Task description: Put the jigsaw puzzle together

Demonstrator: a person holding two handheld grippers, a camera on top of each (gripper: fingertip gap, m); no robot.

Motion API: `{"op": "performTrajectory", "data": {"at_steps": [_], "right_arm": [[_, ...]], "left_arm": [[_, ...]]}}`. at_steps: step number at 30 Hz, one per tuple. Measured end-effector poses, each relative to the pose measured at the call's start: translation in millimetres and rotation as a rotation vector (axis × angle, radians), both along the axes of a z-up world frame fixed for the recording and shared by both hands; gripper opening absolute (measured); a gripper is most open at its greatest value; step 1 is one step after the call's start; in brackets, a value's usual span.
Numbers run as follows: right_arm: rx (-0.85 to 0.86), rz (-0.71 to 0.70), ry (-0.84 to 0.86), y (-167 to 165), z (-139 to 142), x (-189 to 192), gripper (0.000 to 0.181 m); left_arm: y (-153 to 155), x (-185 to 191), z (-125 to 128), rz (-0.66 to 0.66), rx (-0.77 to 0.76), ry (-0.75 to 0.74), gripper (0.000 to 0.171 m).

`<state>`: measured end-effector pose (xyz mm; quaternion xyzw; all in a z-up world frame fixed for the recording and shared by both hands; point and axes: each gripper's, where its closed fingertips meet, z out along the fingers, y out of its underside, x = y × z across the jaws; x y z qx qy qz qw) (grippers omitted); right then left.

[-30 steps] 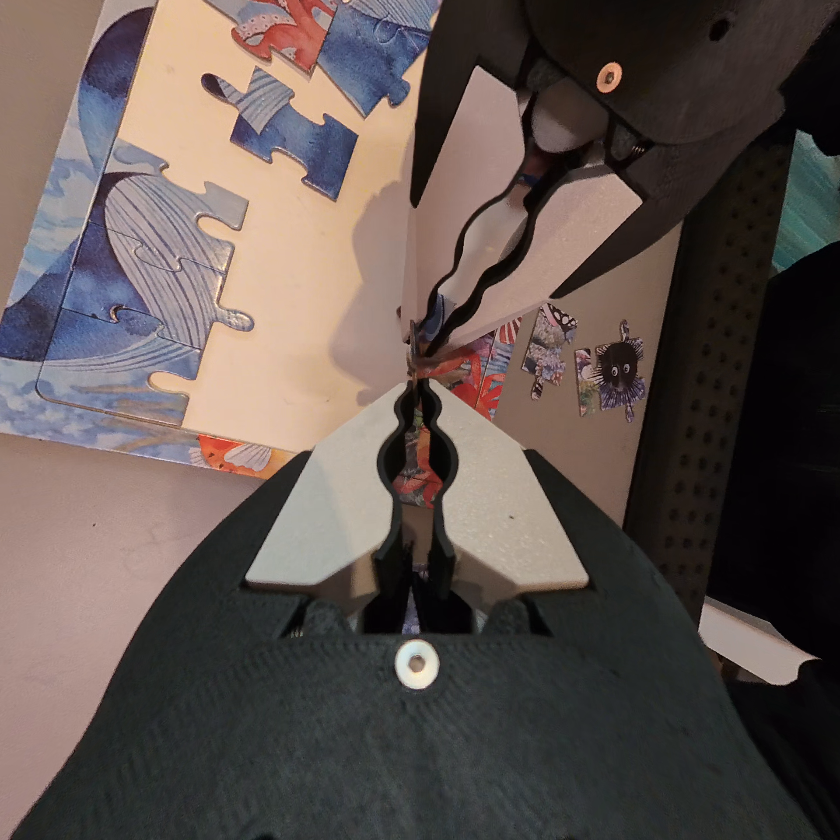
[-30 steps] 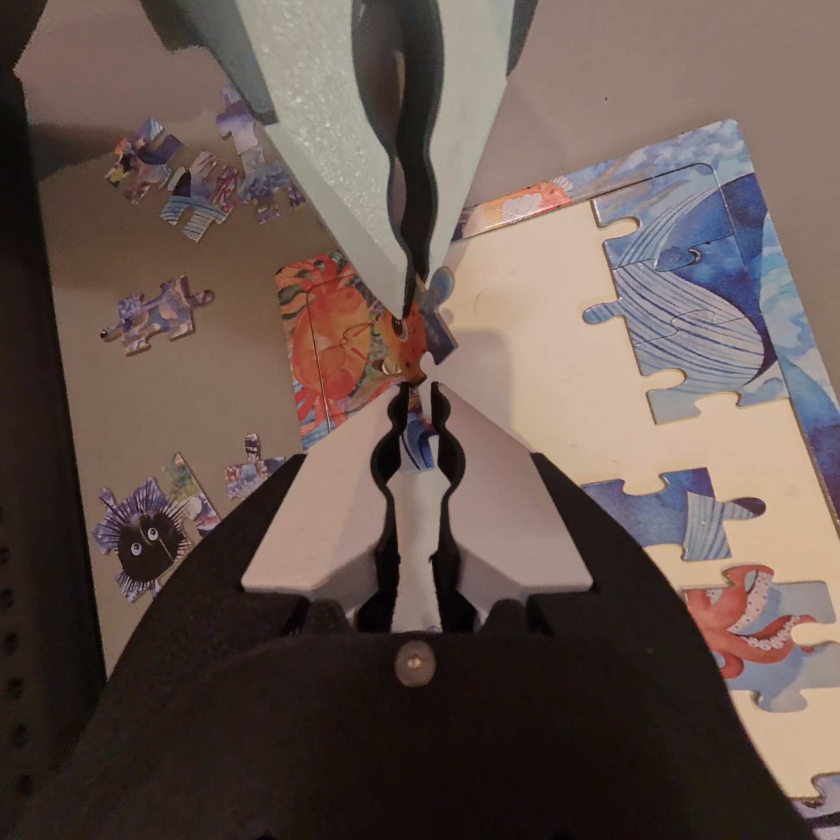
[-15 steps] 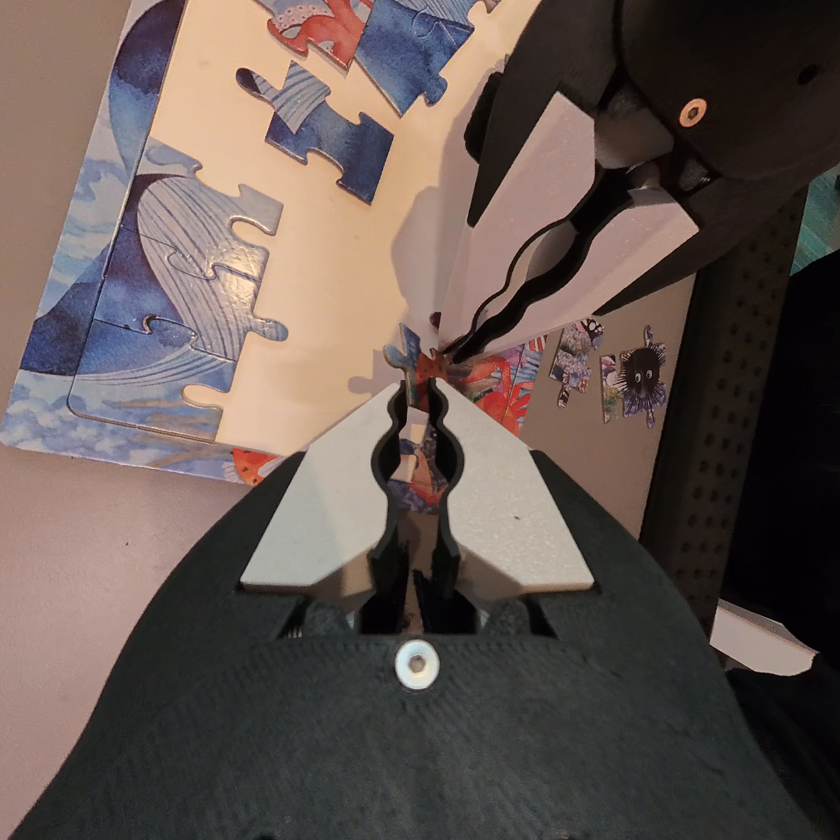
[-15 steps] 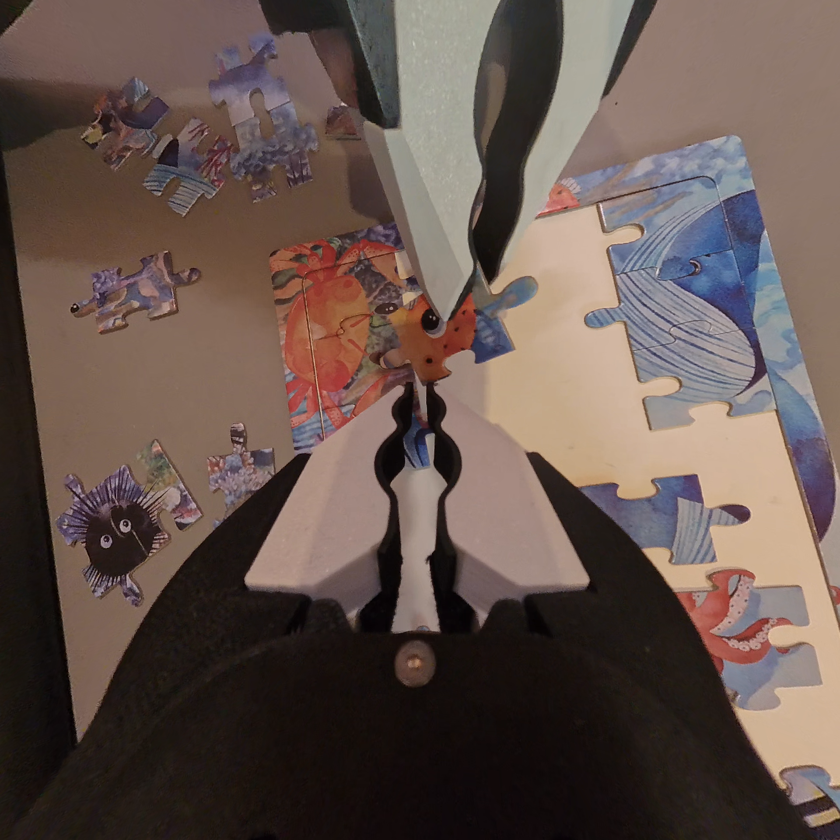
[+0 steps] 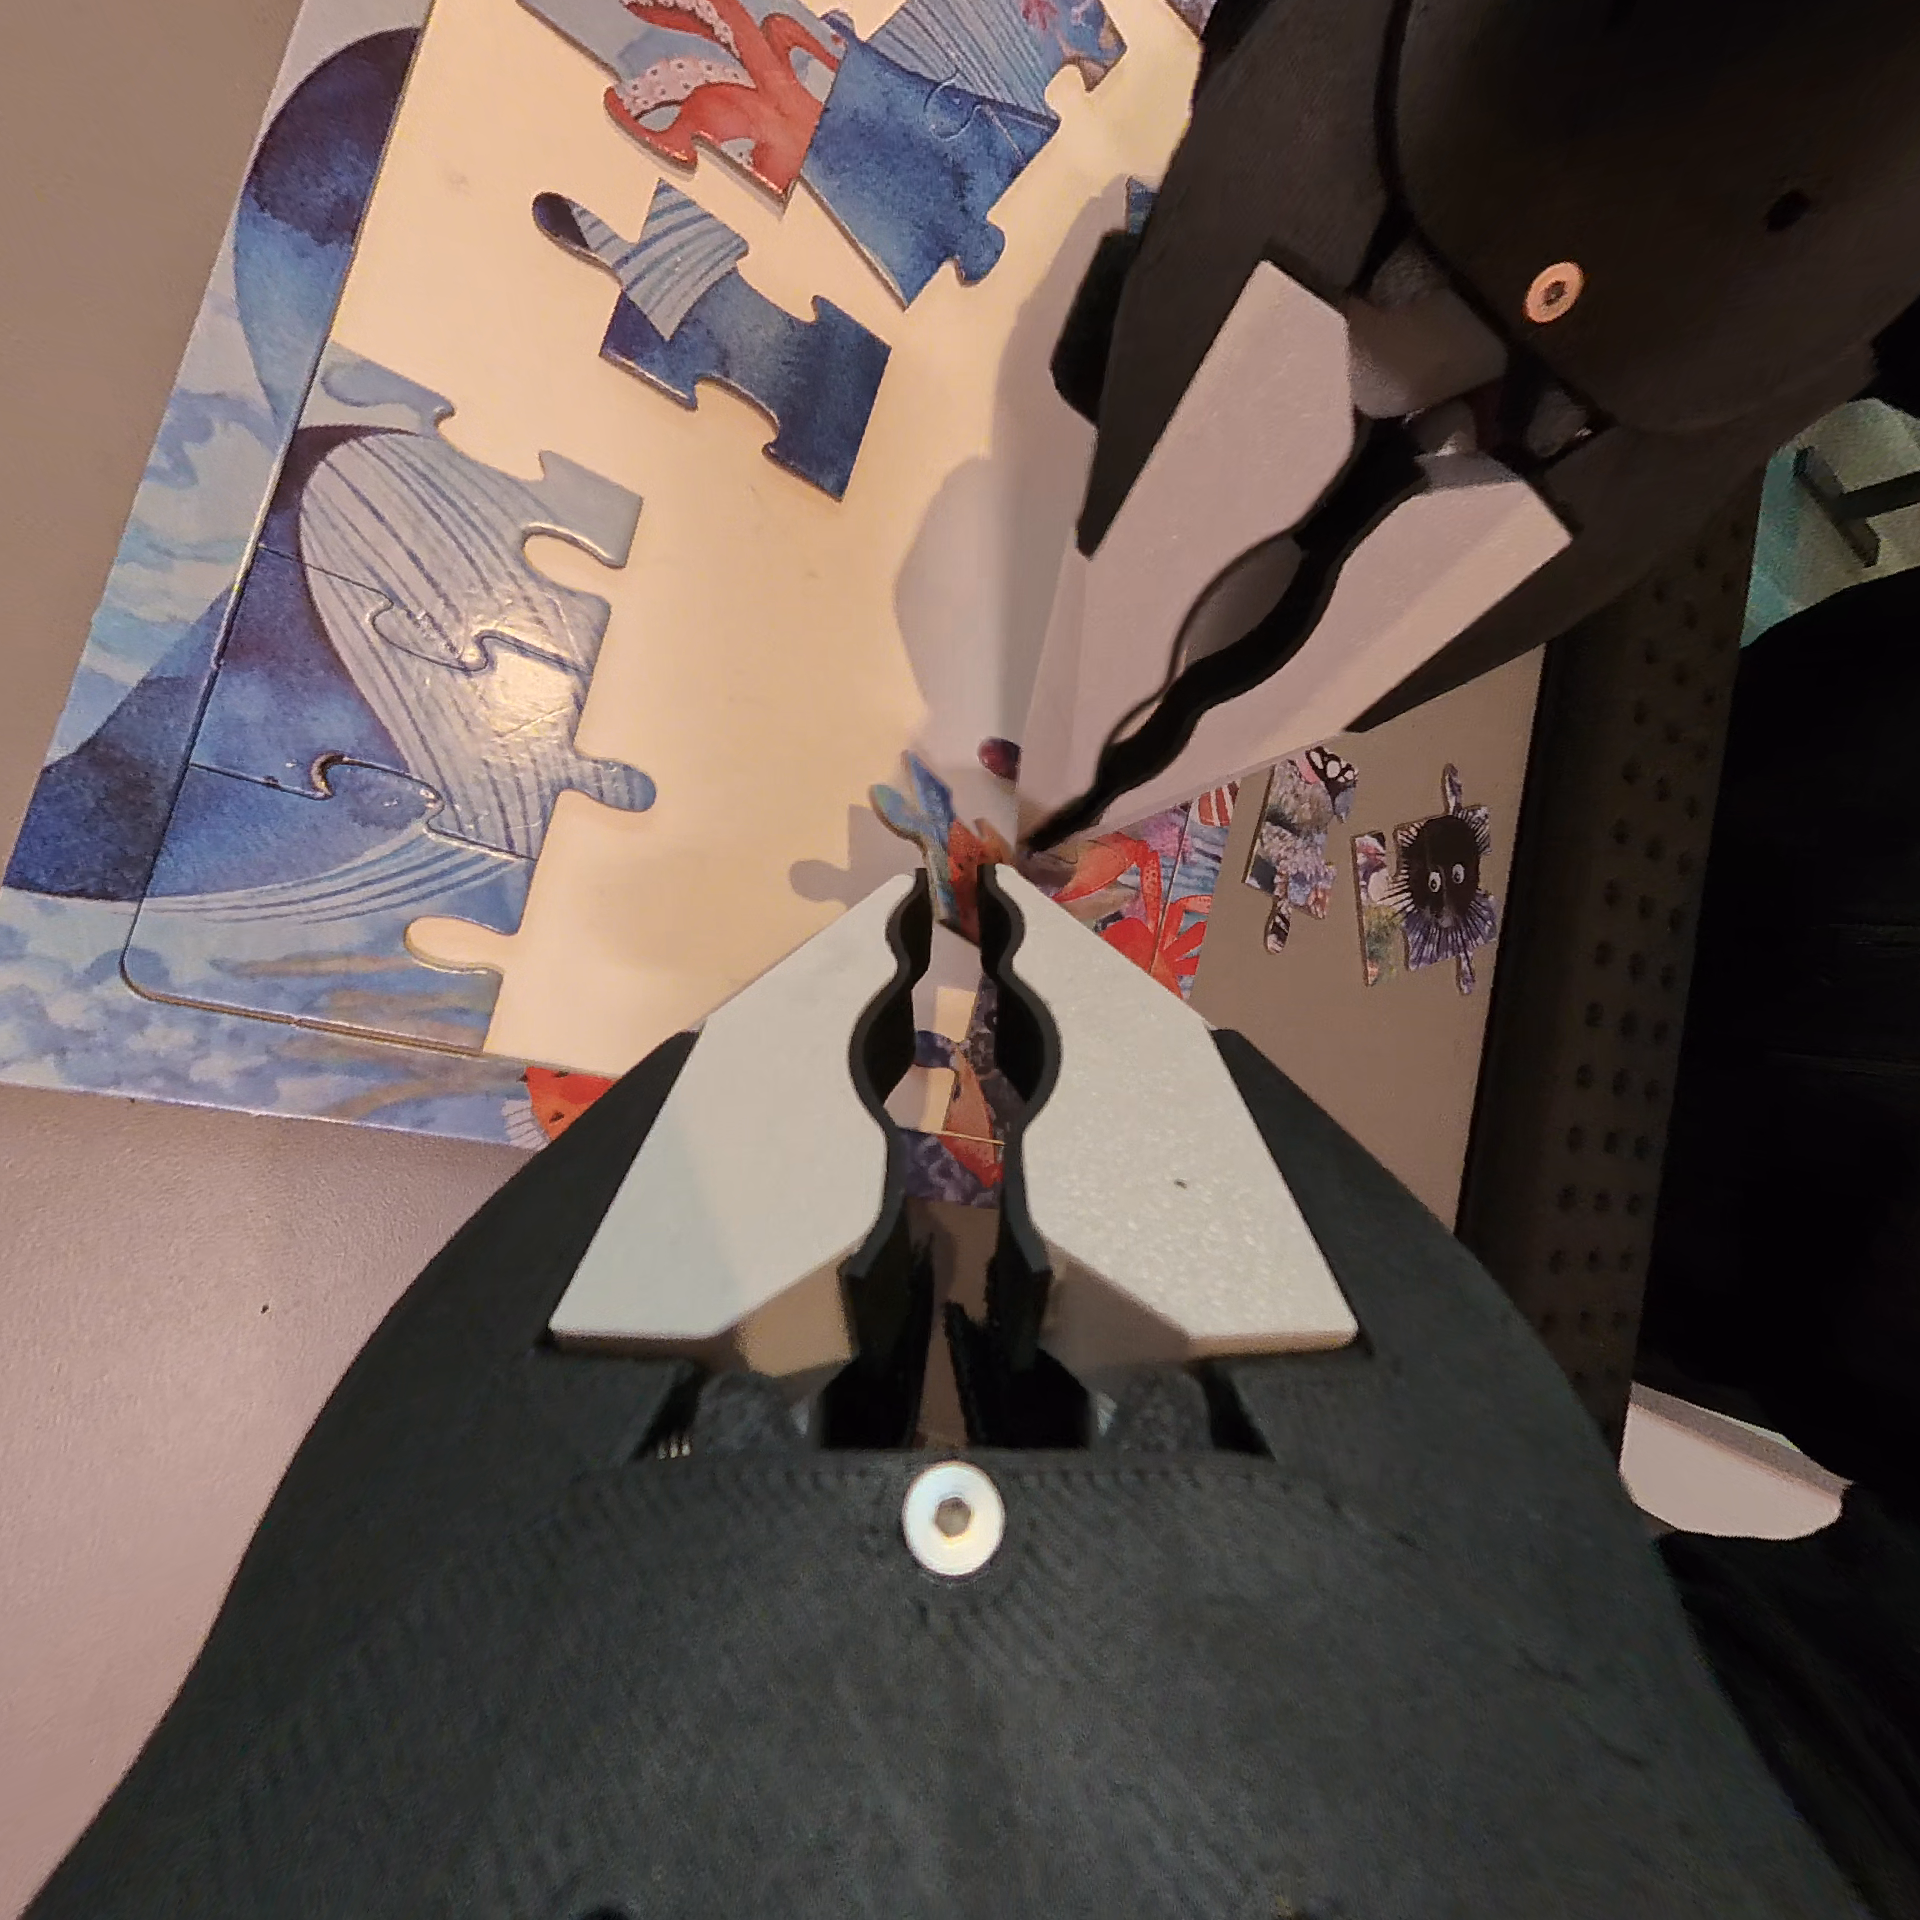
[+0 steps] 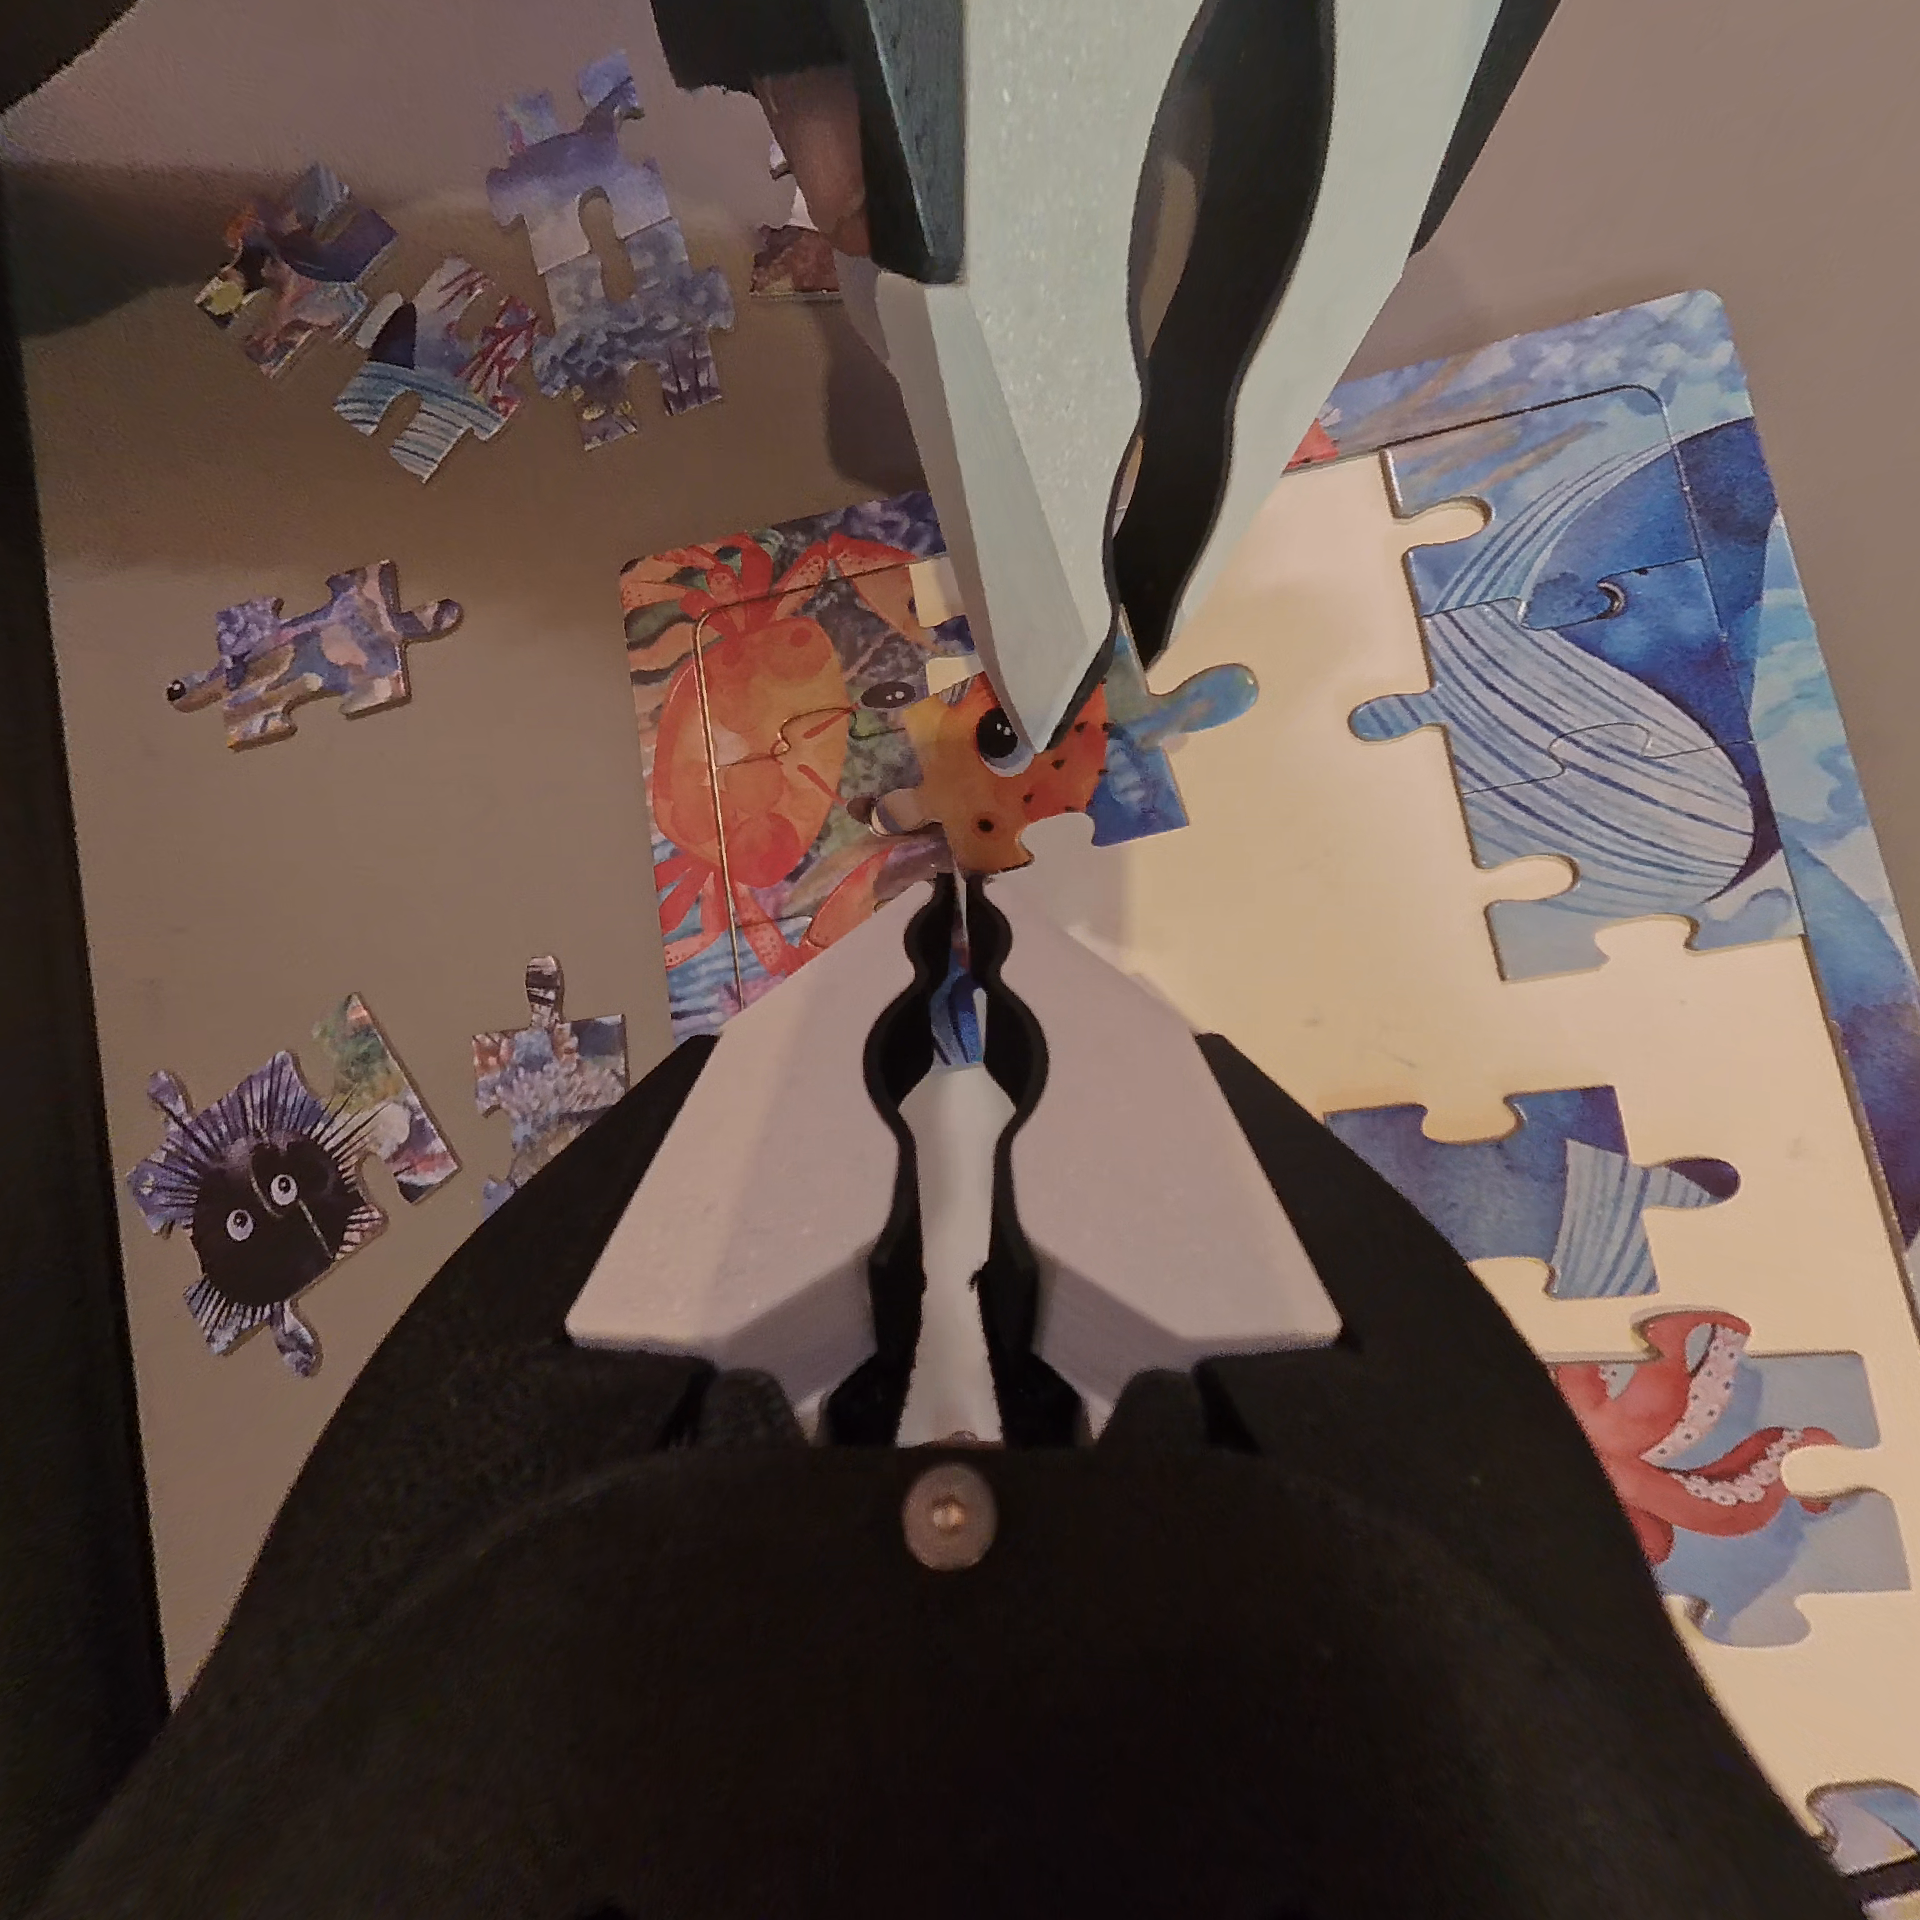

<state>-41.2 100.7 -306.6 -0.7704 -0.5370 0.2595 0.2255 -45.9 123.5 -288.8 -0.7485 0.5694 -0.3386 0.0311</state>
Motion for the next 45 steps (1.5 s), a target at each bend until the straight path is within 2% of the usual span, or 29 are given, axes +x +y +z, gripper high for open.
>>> {"op": "performTrajectory", "data": {"at_steps": [3, 12, 18, 25, 28, 32, 36, 41, 45], "right_arm": [[-0.031, 0.012, 0.059, -5, 8, -7, 0.0], [-0.021, -0.004, 0.058, 1, 12, 0, 0.0], [-0.02, -0.031, 0.059, 7, 15, 7, 0.003], [-0.076, -0.107, 0.15, 18, 24, 12, 0.024], [-0.106, -0.155, 0.255, 26, 36, 9, 0.025], [-0.154, -0.156, 0.427, 29, 60, 8, 0.004], [-0.155, -0.129, 0.499, 29, 77, 13, 0.0], [-0.104, -0.092, 0.472, 27, 86, 20, 0.0], [-0.052, -0.048, 0.313, 24, 79, 30, 0.0]], "left_arm": [[0, 3, 0, 0.003, -0.022, -0.025, 0.006], [3, 1, -5, 0.013, -0.048, -0.035, 0.008], [1, 4, 2, 0.003, -0.059, -0.095, 0.004], [11, 15, 39, 0.062, -0.022, -0.286, 0.0], [16, 20, 58, 0.089, -0.003, -0.39, 0.0], [18, 26, 79, 0.11, 0.02, -0.513, 0.0], [17, 27, 94, 0.115, 0.004, -0.593, 0.001], [14, 24, 97, 0.097, -0.008, -0.617, 0.001], [18, 20, 89, 0.096, 0.053, -0.551, 0.009]]}}
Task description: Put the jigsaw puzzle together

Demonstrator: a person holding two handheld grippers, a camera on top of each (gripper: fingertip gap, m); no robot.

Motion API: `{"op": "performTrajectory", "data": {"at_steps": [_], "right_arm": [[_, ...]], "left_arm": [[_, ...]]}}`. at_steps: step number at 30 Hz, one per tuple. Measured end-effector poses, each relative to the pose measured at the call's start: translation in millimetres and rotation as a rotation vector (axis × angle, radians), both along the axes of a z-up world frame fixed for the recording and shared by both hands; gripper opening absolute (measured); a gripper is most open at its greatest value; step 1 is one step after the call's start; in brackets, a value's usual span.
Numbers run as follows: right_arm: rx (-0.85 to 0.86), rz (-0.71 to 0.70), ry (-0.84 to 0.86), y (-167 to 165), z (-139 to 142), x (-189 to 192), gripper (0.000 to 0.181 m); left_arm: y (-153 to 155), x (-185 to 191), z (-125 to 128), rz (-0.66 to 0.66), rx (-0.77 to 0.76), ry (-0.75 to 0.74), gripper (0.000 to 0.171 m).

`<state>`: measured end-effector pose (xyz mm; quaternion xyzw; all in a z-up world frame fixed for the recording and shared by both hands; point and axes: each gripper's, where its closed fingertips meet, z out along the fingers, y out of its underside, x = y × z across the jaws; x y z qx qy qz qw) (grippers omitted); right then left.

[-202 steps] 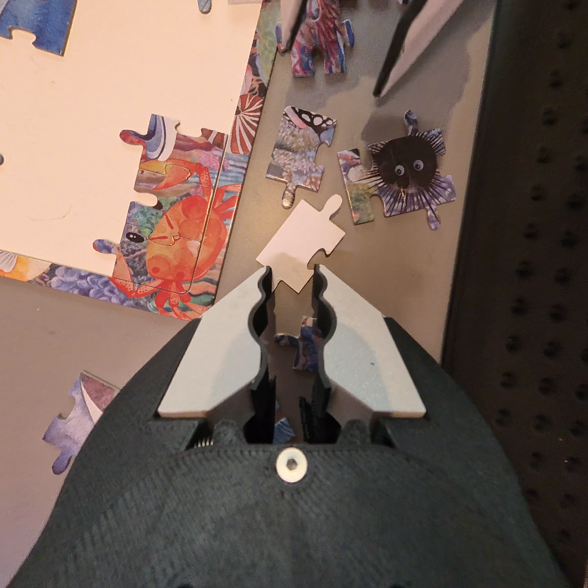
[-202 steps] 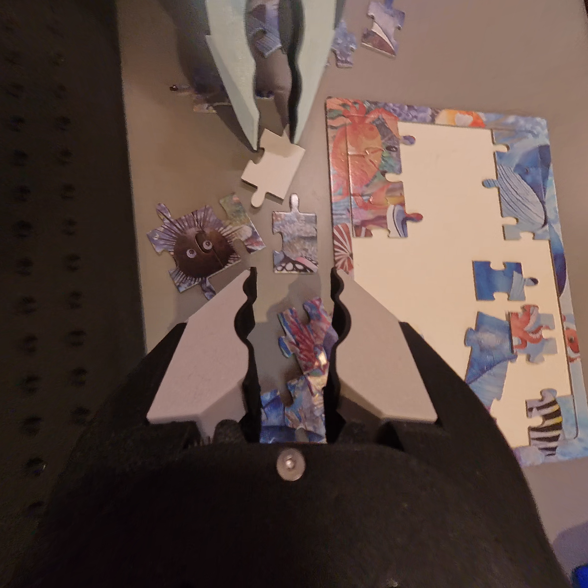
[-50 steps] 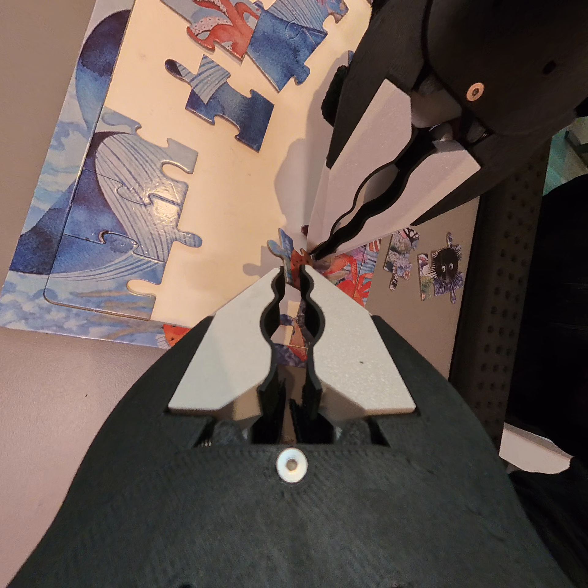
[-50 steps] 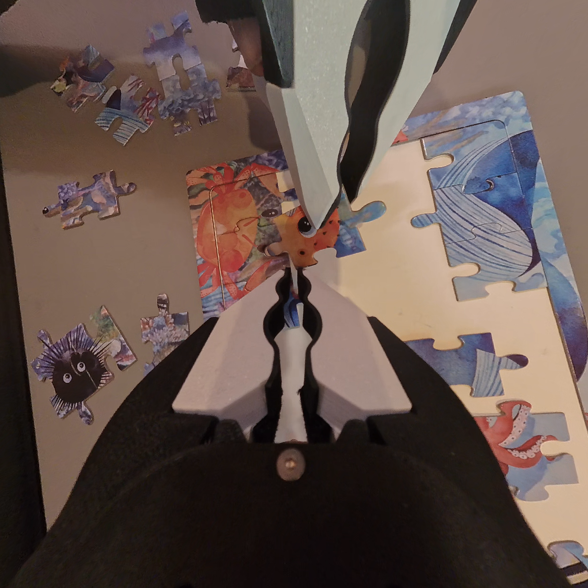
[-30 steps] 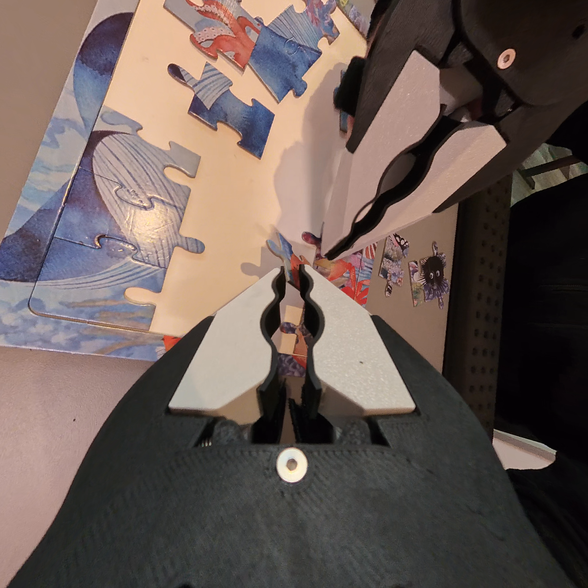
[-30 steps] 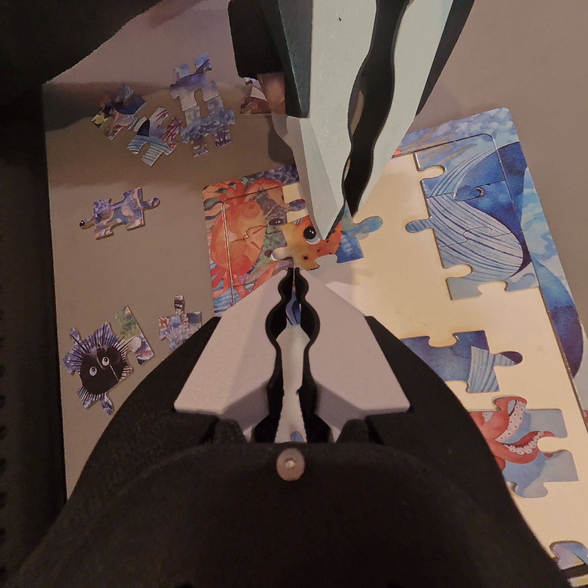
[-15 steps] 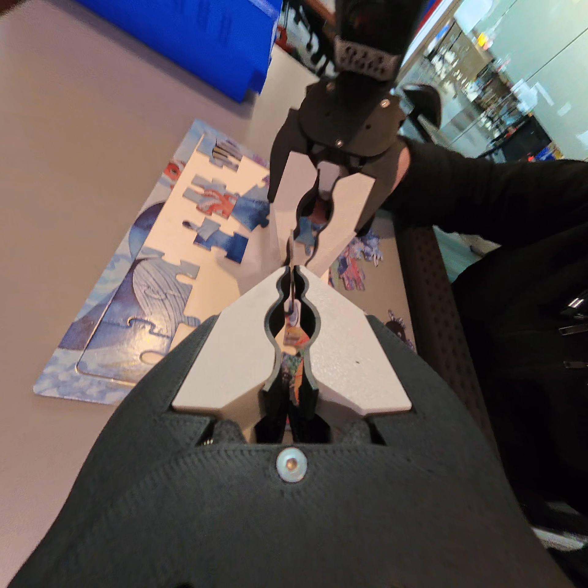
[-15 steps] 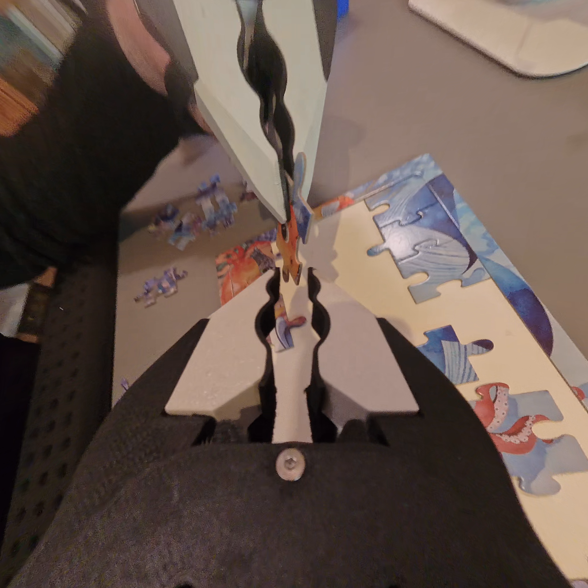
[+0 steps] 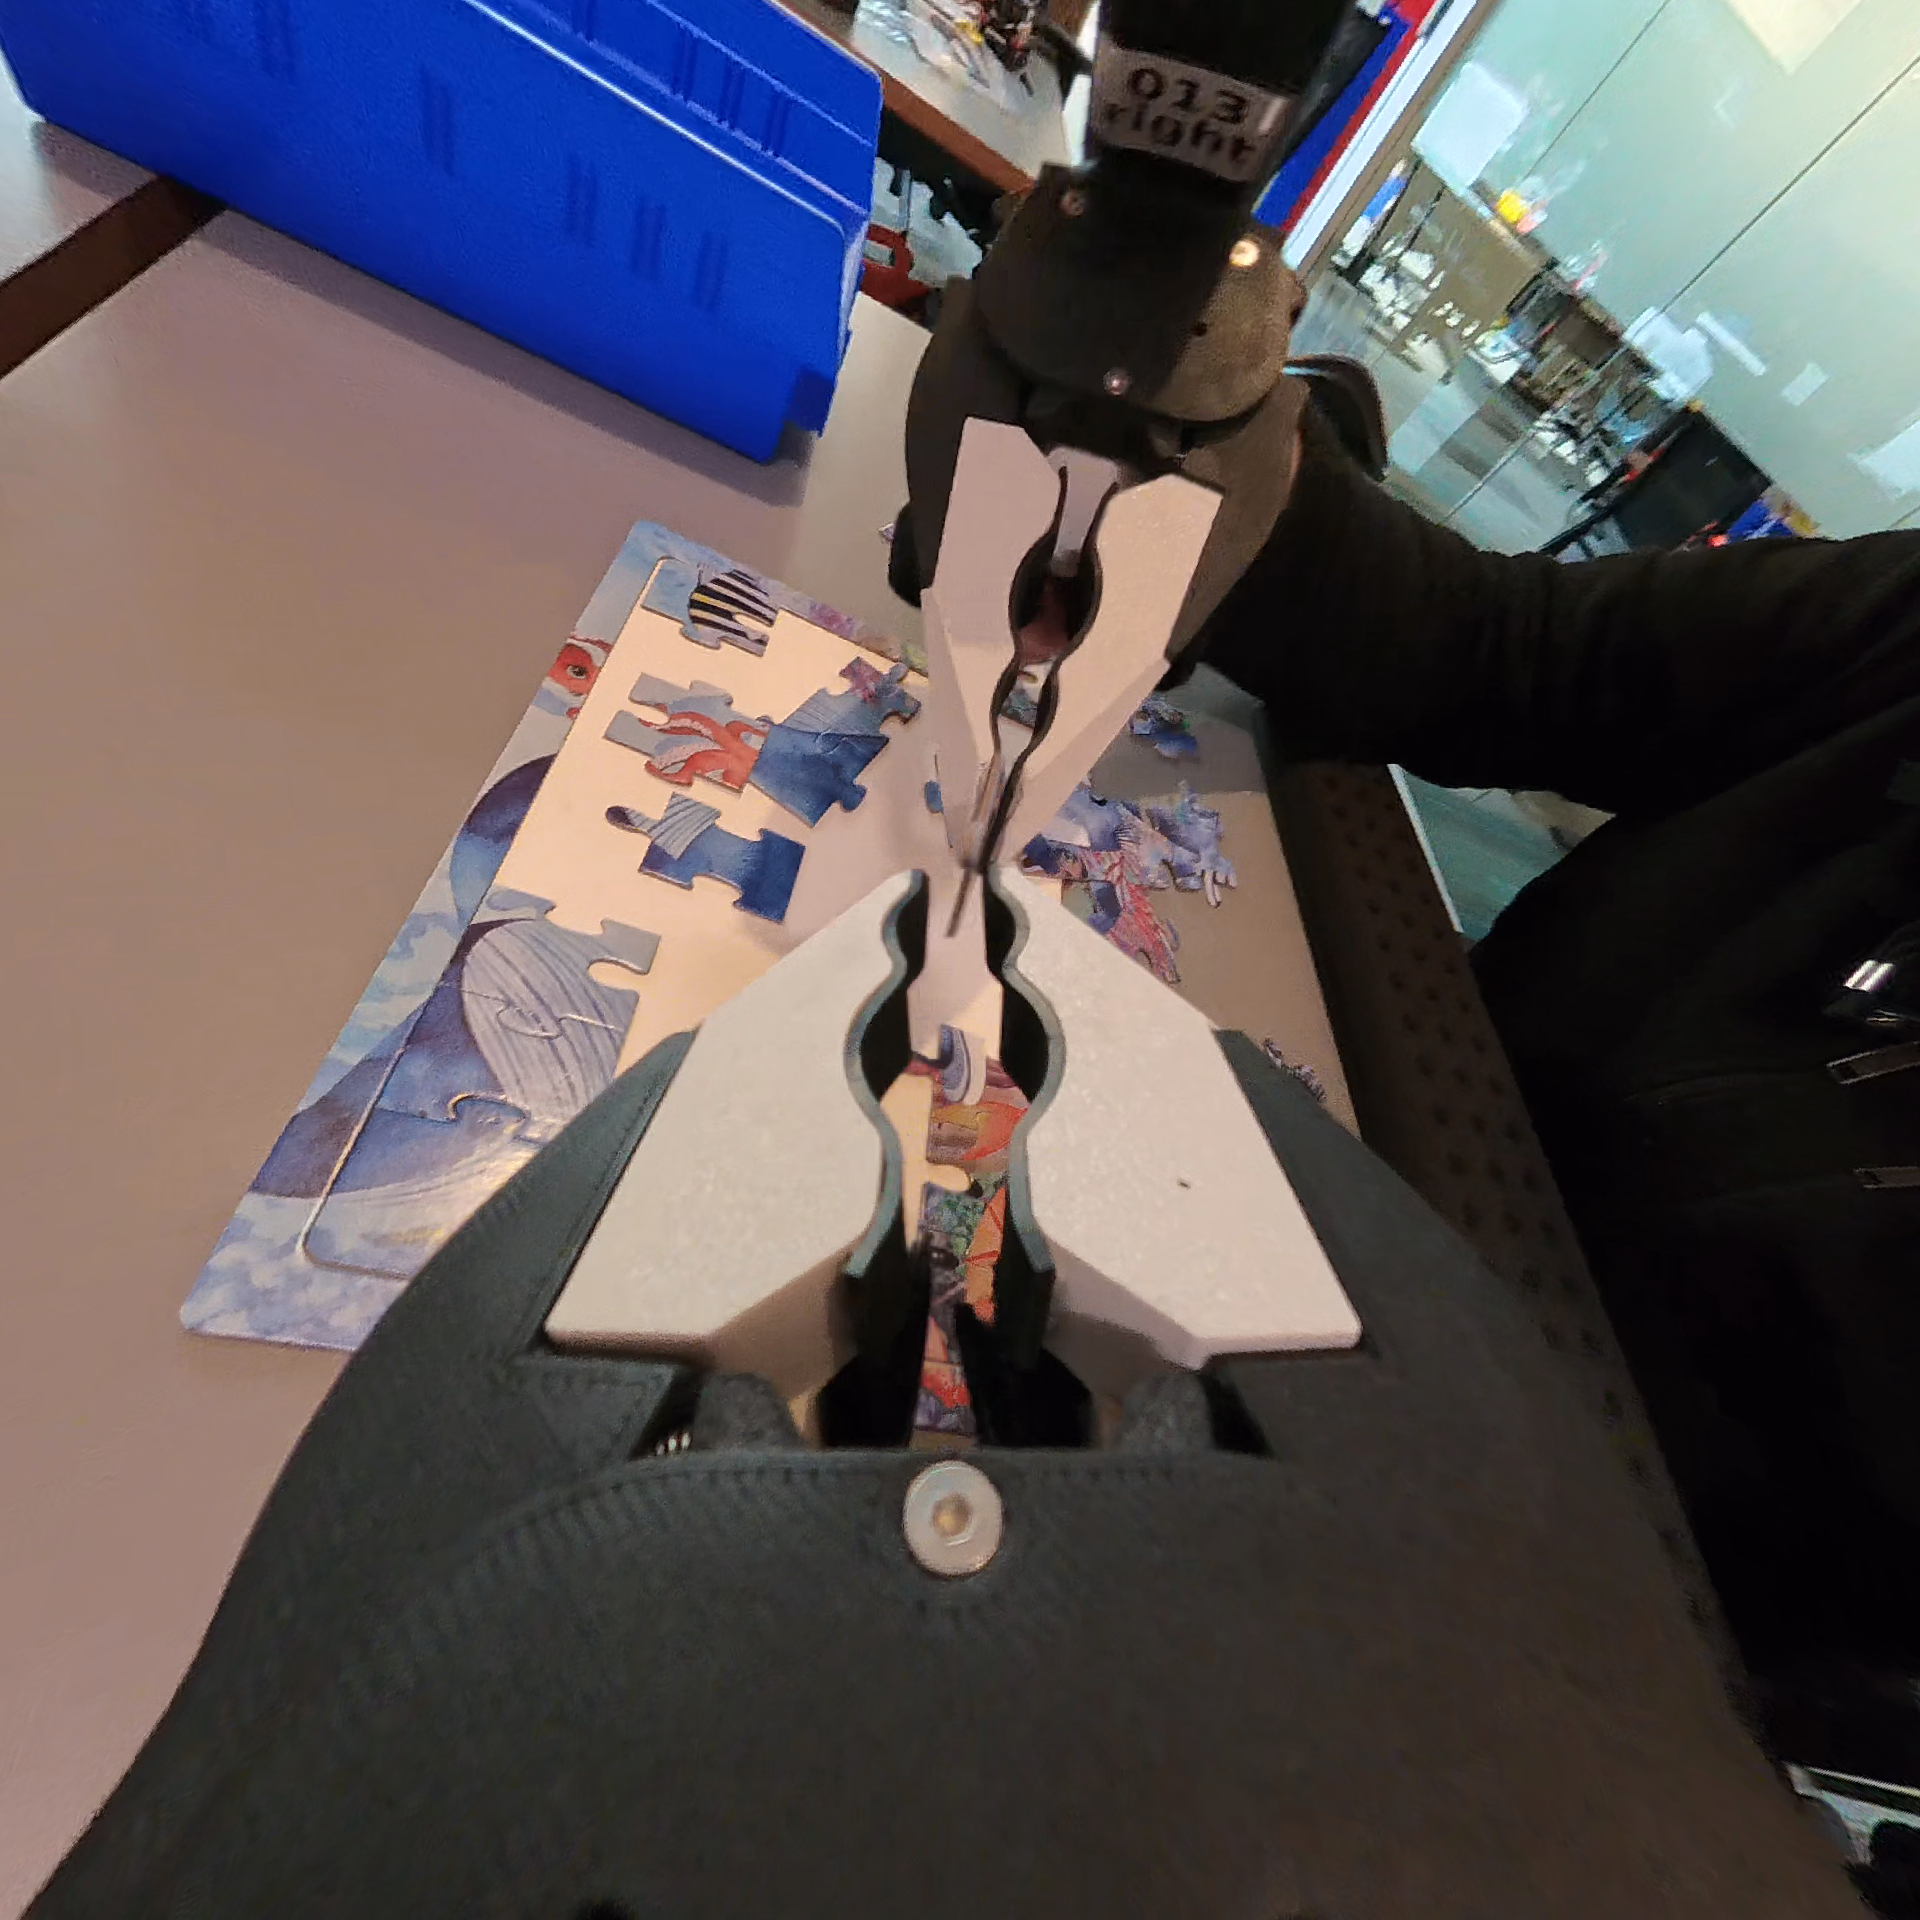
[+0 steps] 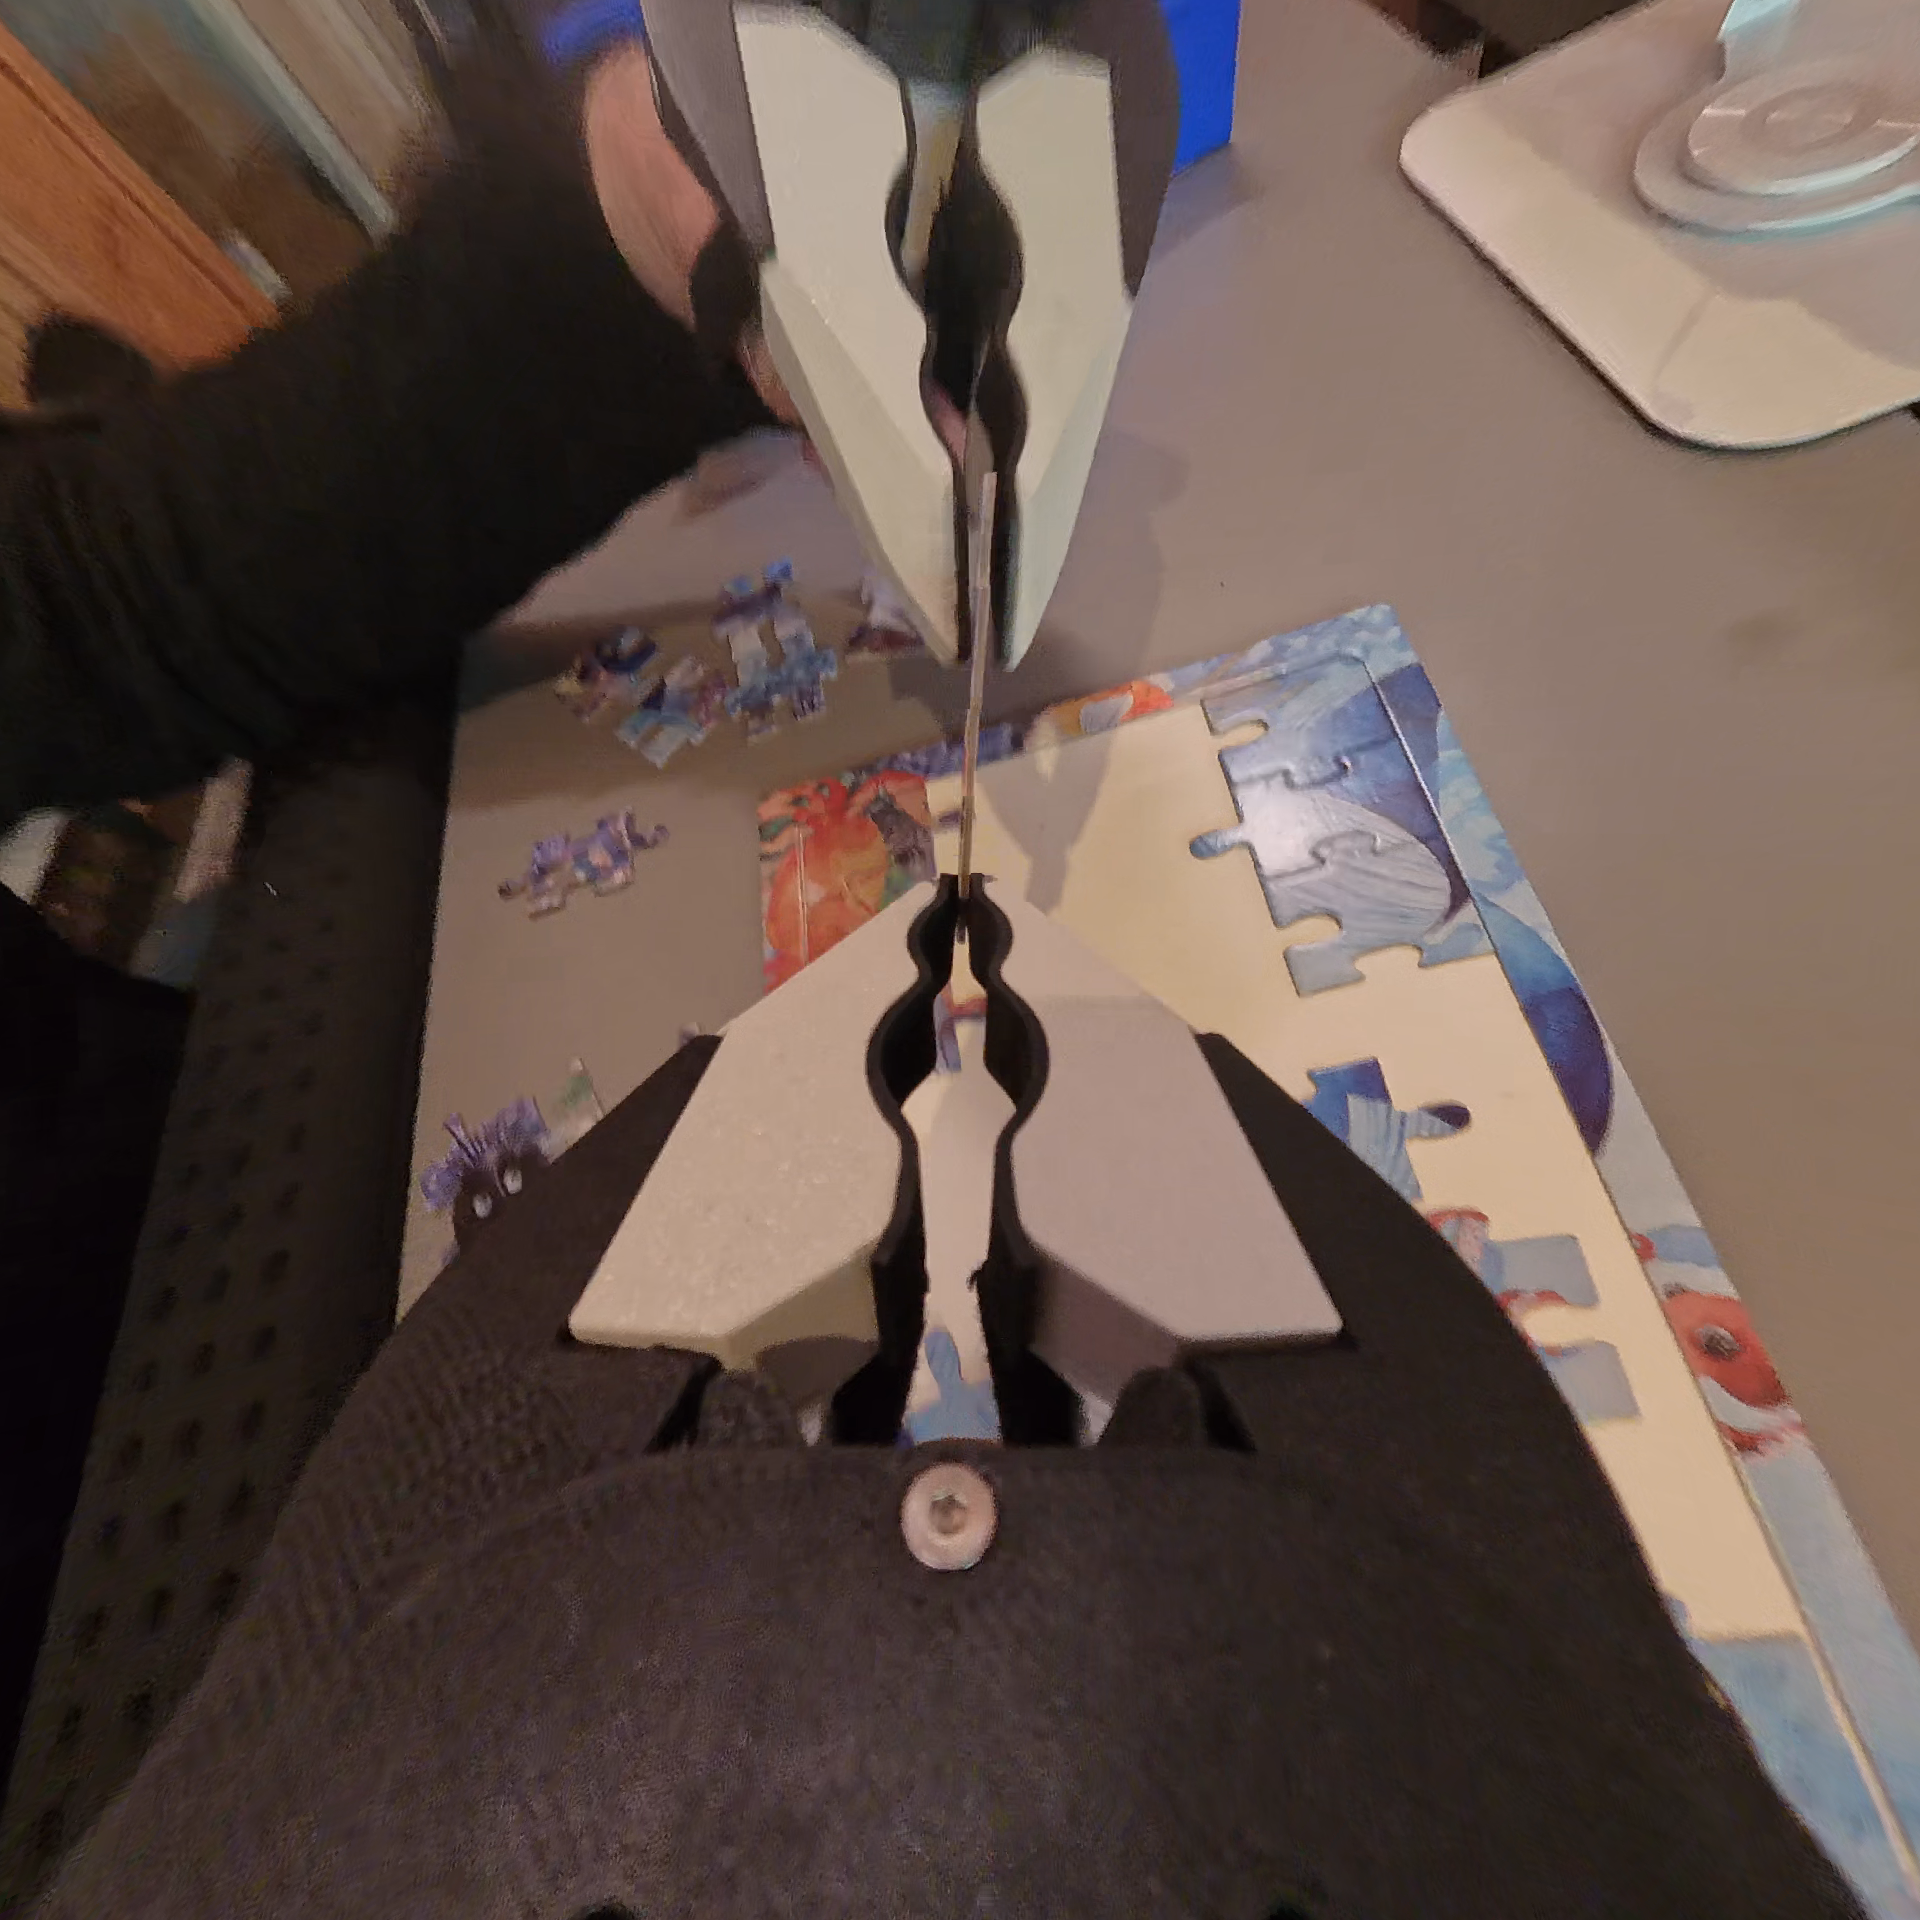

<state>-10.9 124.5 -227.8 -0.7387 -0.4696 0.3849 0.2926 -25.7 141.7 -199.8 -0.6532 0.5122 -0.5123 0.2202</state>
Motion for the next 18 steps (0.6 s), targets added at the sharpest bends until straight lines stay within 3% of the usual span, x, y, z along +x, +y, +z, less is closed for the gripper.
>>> {"op": "performTrajectory", "data": {"at_steps": [4, 9, 13, 18], "right_arm": [[0.098, 0.032, -0.267, 1, -16, 18, 0.0], [0.187, 0.091, -0.45, -4, -18, 25, 0.0], [0.225, 0.112, -0.514, -8, -18, 30, 0.0], [0.251, 0.1, -0.503, -7, -5, 39, 0.0]], "left_arm": [[5, -1, 8, 0.035, 0.111, 0.041, 0.022], [-14, 14, 0, -0.034, 0.265, 0.156, 0.021], [-18, 23, -11, -0.053, 0.309, 0.228, 0.004], [-19, 25, -15, -0.049, 0.329, 0.249, 0.002]]}}
